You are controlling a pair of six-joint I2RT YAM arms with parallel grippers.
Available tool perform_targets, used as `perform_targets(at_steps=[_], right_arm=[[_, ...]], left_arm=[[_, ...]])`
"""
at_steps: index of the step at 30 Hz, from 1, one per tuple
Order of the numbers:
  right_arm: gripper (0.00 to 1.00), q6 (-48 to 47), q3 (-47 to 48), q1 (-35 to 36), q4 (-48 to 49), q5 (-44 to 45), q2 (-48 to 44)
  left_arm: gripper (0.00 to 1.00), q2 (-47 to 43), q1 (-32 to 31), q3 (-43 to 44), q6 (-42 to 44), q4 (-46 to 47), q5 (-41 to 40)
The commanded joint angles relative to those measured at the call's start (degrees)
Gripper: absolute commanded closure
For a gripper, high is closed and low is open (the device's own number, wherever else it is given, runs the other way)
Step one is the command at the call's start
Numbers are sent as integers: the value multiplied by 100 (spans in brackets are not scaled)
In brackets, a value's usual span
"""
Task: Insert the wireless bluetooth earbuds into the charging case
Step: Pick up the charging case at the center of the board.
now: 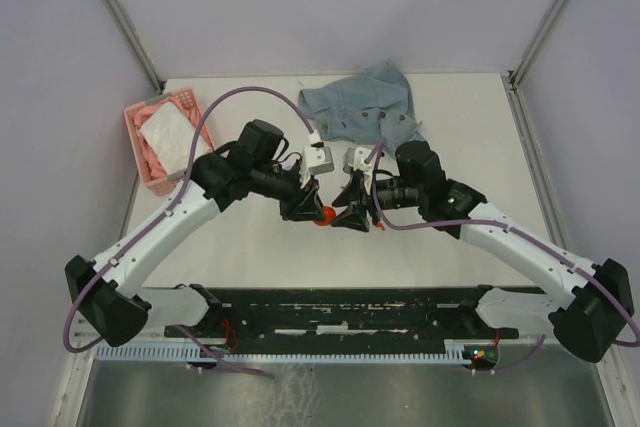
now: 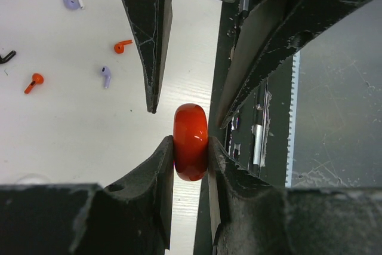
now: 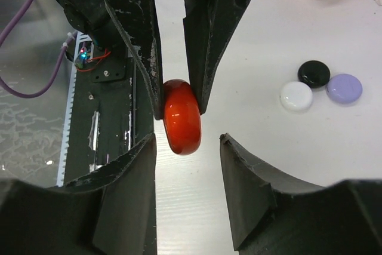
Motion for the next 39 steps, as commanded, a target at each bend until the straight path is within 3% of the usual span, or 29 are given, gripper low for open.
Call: perform_targets(at_steps=[1,16,20,23,26,32,39], right_arm=[[46,142,215,-37,361,-488,92],[57,332,226,-67,536,-817,180],[63,347,216,-68,531,-826,201],[75,356,215,-68,527,-829,228],[97,396,203,-81,528,-739,223],[98,576,14,-209,649,-474,27],[98,1121,-516,-415,1354,-17,-412]], left_arm=[[97,-197,-21,109,298,61,341],[97,-66,-29,92,271,67,282],[97,-92,-33,92,286,67,299],[96,-93,-31,65,289,67,298],[88,-108,-30,64,273,67,307],[54,-469,-34,-250,-199,787,-83],[46,-1352,-21,-1233,-1501,2735,-764]])
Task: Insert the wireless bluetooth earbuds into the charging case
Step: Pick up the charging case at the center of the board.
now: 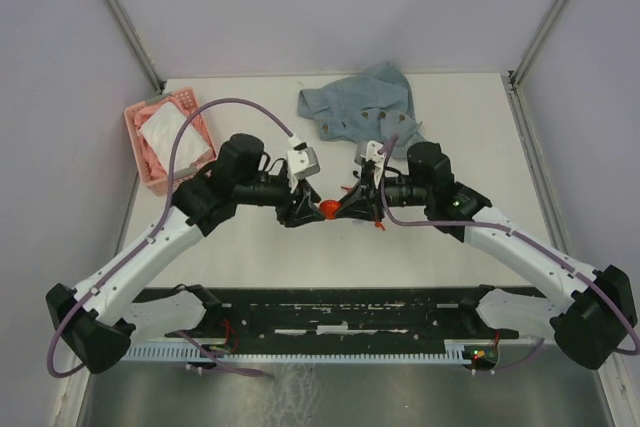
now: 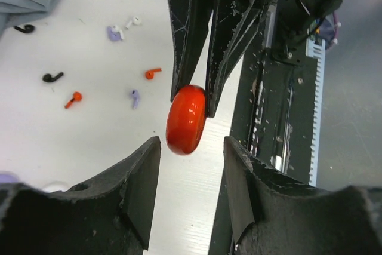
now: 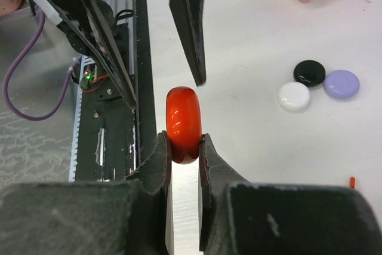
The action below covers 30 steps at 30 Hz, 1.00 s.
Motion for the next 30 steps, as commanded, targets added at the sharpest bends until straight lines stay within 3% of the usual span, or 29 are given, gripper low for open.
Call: perform_targets(at_steps=[1,6,10,19,25,30], right_arm=[[98,527,-320,-127,859,378,-420],[98,1030,-734,-202,1562,715,-738],[98,1456,-1069,-246,2208,996,-989],[98,2292,-1496,-265,3395,1112,-1103],[98,2553,-1642,-274,3728,1206,-1204],[98,2859,-1752,-273,4155,1188,-1186]], left_arm=[[45,-722,-10,-669,-1220,2019,-543],[43,-1385,-10,-2029,-2398,4123,-1030],[43,-1575,-6,-2705,-2983,5533,-956],[45,-1028,46,-3371,-3861,7577,-343],[59,-739,114,-3634,-4339,8552,-100],[61,-558,152,-3701,-4638,9025,64]])
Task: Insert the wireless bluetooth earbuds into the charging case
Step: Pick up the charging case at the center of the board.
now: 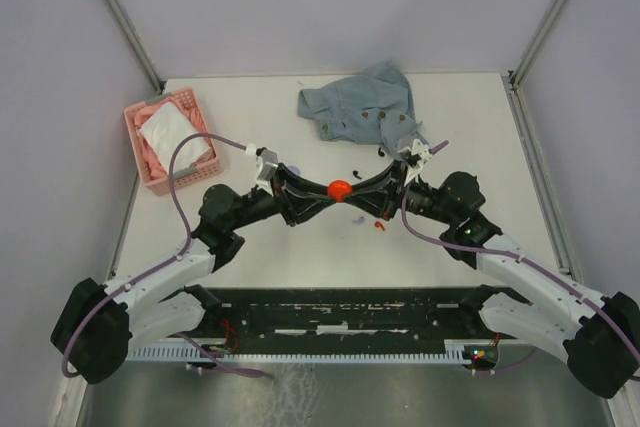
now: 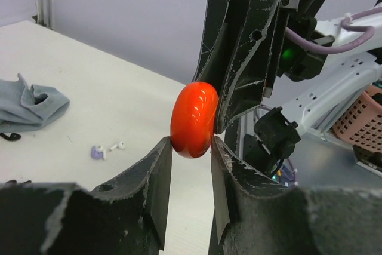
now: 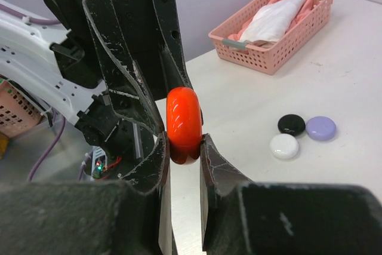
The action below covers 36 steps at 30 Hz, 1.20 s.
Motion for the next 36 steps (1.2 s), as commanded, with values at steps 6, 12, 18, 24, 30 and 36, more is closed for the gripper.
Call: perform_targets(at_steps=[6,12,18,24,30,36], right_arm=[[98,477,-34,-8,979,45,-2],[98,636,-9,-12,1224,-132,145],[98,715,39,-7,1350,-298,315],[98,770,100,-7,1414,-418,448],[98,727,118,-9,1361,-422,534],[98,814,218,-12,1351,-526,667]], left_arm=[[65,271,15,-44,-884,1516,652],[67,512,16,-35,-1257,2077,899],[67,713,8,82,-1482,2292,1166],[67,815,-1,151,-1659,2499,1325],[66,869,0,207,-1719,2538,1456],[64,901,-1,270,-1729,2544,1569]])
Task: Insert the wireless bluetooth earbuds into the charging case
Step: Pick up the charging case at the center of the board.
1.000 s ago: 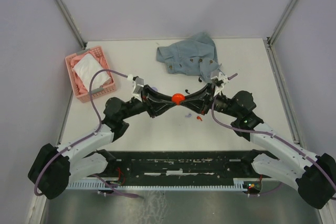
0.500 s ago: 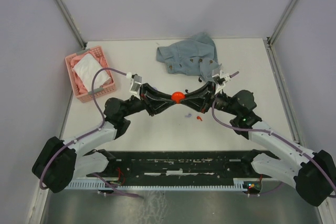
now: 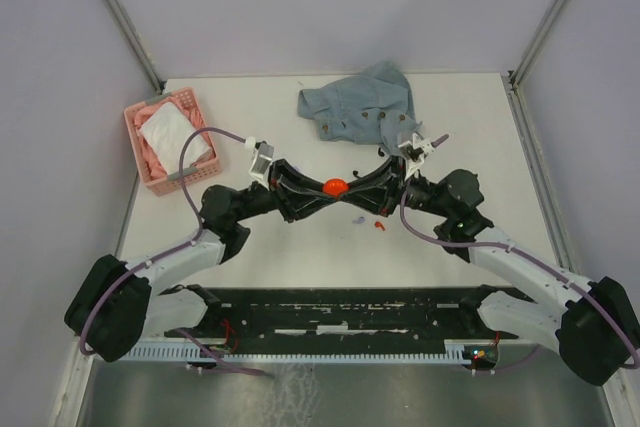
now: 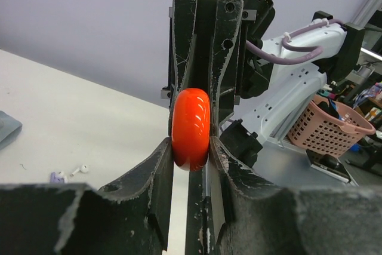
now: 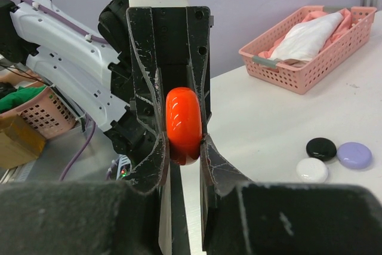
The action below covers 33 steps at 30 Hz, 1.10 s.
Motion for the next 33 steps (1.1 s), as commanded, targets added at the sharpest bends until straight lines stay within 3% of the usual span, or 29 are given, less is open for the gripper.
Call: perform_targets(at_steps=[1,9,16,22,27,33], right_arm=[[98,12,248,77,20,65,177],[98,16,314,81,-23,-117,295],[96,-57,403,80,-214,-321,415],[65,-592,663,82,-1264,-278,100],[47,-1120,1036,78,-2339,-324,-206],[44,-1221,1312,84,-2734,-674,-255]], left_arm=[[64,18,-246,313,-288,383,813],[68,-10,-254,358,-344,429,891],[86,-32,-278,403,-286,443,986],[97,-249,-293,457,260,-467,981],[97,-766,-371,707,1496,-2421,829],[97,-841,-401,816,1718,-2826,889]])
